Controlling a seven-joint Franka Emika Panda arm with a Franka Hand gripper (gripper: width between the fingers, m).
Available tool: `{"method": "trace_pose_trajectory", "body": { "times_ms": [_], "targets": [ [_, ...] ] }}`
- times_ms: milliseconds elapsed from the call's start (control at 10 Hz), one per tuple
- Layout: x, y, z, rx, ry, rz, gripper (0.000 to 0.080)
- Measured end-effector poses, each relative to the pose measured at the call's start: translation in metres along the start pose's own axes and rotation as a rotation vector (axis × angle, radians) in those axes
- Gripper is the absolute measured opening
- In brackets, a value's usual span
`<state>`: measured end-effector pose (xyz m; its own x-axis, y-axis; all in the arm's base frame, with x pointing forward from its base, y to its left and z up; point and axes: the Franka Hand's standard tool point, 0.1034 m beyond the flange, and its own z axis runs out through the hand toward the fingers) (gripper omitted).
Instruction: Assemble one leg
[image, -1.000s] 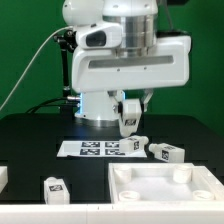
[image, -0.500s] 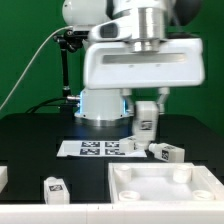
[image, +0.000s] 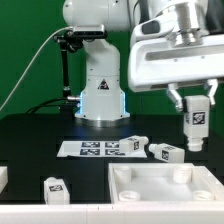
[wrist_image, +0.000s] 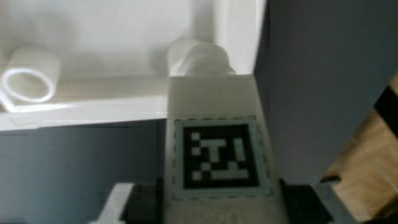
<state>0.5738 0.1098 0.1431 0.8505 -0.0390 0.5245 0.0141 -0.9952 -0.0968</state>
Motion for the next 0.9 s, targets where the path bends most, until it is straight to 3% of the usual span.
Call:
{"method": "trace_pose_trajectory", "body": {
  "times_ms": [200,300,600,900],
  "targets": [
    [0.001,0.002,0.001,-0.002,-0.007,-0.006,0.0285],
    [0.004,0.014,0.006,-0.015,-0.005,-0.063,0.0285],
    [0.048,0.016,0.022,-0.011,0.008,-0.079,0.0285],
    [0.046,0.014,0.022,-0.009,0.005,-0.081,0.0285]
  ]
}}
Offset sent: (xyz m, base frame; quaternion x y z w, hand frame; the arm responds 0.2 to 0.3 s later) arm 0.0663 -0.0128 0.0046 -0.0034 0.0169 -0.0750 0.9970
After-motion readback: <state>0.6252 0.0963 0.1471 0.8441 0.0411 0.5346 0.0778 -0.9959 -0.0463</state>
